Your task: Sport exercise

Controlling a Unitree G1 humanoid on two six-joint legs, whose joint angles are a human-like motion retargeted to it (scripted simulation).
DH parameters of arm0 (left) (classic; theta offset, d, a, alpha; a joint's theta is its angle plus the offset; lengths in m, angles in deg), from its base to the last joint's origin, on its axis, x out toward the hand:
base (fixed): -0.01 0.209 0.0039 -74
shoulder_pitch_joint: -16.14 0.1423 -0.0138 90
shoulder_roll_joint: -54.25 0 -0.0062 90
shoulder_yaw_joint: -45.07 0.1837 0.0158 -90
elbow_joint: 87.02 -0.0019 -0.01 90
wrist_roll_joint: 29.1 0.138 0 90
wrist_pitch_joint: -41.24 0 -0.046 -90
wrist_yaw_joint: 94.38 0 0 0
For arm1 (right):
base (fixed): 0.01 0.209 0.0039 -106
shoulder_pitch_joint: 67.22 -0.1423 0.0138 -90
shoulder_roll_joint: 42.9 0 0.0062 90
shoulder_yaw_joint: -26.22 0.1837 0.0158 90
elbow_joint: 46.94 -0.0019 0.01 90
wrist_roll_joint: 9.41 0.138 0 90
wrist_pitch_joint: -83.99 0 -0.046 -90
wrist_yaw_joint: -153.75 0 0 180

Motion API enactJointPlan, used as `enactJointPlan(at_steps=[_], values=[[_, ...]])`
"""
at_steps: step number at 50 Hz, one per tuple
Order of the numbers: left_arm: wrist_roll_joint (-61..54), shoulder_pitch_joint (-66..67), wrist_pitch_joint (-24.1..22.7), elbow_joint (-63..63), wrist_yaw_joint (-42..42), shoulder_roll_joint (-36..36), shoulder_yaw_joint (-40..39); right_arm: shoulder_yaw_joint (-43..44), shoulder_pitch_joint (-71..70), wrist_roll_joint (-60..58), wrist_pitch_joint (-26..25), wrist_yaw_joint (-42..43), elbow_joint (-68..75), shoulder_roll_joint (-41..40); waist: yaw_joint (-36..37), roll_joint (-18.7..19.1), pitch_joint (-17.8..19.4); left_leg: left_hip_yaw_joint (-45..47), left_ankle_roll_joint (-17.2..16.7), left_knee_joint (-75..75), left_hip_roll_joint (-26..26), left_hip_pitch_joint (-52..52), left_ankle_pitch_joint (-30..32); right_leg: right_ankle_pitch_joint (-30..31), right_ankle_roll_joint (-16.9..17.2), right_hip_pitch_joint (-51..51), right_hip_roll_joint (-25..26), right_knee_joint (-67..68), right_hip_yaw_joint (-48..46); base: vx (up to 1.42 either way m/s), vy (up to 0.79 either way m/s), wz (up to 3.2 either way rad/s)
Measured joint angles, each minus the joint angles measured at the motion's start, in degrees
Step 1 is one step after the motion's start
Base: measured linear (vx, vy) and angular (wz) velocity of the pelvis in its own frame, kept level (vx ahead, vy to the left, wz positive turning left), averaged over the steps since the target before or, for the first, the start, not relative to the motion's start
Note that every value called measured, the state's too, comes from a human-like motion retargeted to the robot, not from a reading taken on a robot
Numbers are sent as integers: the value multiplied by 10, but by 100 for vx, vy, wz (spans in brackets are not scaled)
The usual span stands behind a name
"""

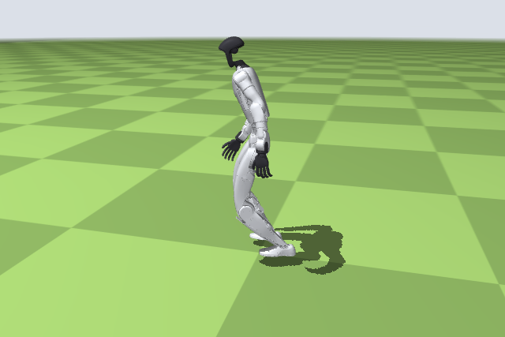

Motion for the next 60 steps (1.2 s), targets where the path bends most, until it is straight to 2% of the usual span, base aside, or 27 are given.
enactJointPlan(at_steps=[2, 5, 8, 15, 23, 28, 33, 40, 47, 53, 60], values=[[-8, -34, -26, -12, 14, 0, -11, 5, -15, 5, 16, -5, 39, 1, -3, -26, -15, -11, 8, 47, -32, -64, -9, -34, 5, -61, -41, 76, 6, -17, 9, 80], [-20, -85, -49, -16, 44, -9, -30, 19, -31, 8, 31, -16, 96, -7, -14, -87, -97, -11, 28, 35, -101, -170, 2, -43, 16, -181, -110, 117, 25, -5, 12, 107], [-24, -116, -59, 8, 82, -19, -44, 31, -17, 9, 29, -19, 123, -16, -19, -132, -136, -13, 40, 15, -137, -205, 11, -42, 23, -227, -144, 134, 38, -6, 13, 71], [-28, -192, -69, 53, 157, -28, -70, 59, 15, 12, 22, -41, 148, -36, -20, -199, -133, -24, 51, 14, -169, -219, 17, -43, 30, -244, -166, 163, 63, -8, 12, 35], [-39, -242, -54, 35, 156, -11, -81, 74, 38, 1, 6, -92, 147, -43, -25, -211, -137, -48, 46, 28, -186, -244, 25, -61, 34, -237, -134, 200, 113, -7, 6, 38], [-54, -245, -41, 10, 132, 9, -86, 85, 42, -9, -6, -103, 148, -39, -25, -195, -144, -70, 39, 15, -197, -241, 36, -66, 40, -208, -95, 190, 147, -5, -2, 42], [-77, -232, -28, -6, 106, 30, -93, 94, 29, -17, -21, -104, 157, -32, -11, -154, -155, -97, 25, 2, -187, -239, 46, -73, 27, -180, -47, 146, 158, -7, -8, 21], [-106, -211, -18, -15, 75, 54, -93, 94, -12, -21, -38, -106, 178, -10, 30, -56, -166, -148, -14, 26, -135, -273, 47, -73, -11, -162, 26, 66, 118, -10, -13, 0], [-93, -193, -22, -28, 49, 77, -67, 92, -53, -10, -35, -95, 191, 24, 72, 51, -148, -180, -64, 96, -70, -312, 45, -56, -30, -129, 100, 7, 75, -6, -11, -11], [-62, -167, -25, -44, 20, 92, -36, 87, -84, 1, -26, -83, 195, 45, 71, 94, -147, -146, -51, 130, -32, -348, 31, -51, -28, -127, 114, -1, 65, -1, -1, 1], [-36, -140, -29, -48, 4, 91, -1, 60, -123, 10, -14, -73, 200, 31, 45, 85, -165, -108, -9, 123, -30, -369, 19, -60, -24, -154, 104, 28, 86, 5, 8, 1]])
